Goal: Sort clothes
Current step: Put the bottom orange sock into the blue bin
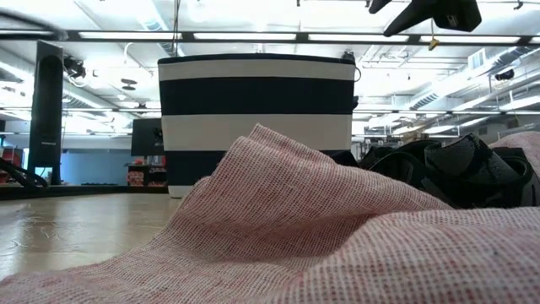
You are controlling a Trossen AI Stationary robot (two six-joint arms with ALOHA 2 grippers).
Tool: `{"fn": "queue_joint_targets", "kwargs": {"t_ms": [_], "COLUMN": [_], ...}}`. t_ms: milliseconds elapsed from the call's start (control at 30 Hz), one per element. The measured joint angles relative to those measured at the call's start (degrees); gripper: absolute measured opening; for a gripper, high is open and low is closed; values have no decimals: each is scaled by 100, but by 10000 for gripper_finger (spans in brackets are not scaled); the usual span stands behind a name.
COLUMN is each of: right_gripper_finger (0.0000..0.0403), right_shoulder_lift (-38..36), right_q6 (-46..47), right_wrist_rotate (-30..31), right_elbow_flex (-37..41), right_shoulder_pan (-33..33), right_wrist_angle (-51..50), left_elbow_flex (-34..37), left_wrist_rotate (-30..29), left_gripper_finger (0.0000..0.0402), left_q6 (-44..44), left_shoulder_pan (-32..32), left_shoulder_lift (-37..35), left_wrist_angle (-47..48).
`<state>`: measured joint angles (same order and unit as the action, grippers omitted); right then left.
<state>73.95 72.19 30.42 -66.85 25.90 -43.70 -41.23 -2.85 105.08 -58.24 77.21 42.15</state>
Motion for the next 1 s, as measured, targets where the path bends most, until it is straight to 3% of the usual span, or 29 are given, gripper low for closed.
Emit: {"fn": "queue_joint_targets", "kwargs": {"t_ms": [333, 567, 767, 1000], "right_gripper_finger": [168, 168, 168, 168], "right_shoulder_lift": [2, 4, 4, 4], "right_q6": [-129, -112, 194, 107], "right_wrist_rotate": [27, -70, -99, -110], "right_elbow_flex": [459, 1373, 1707, 1720], "right_shoulder_pan": [199, 442, 572, 639], "right_wrist_angle": [303, 1856, 2200, 2177], "left_elbow_flex": [-1182, -2273, -3013, -3893], "left_wrist_rotate": [-1166, -1824, -2359, -2471], "left_gripper_finger": [1, 0, 0, 0], "left_q6": [-237, -837, -2059, -4036], "left_shoulder_pan": [11, 137, 743, 2057], "left_shoulder_lift": [-2, -11, -92, -114], "left_wrist_angle": [1076, 2119, 2455, 2715]}}
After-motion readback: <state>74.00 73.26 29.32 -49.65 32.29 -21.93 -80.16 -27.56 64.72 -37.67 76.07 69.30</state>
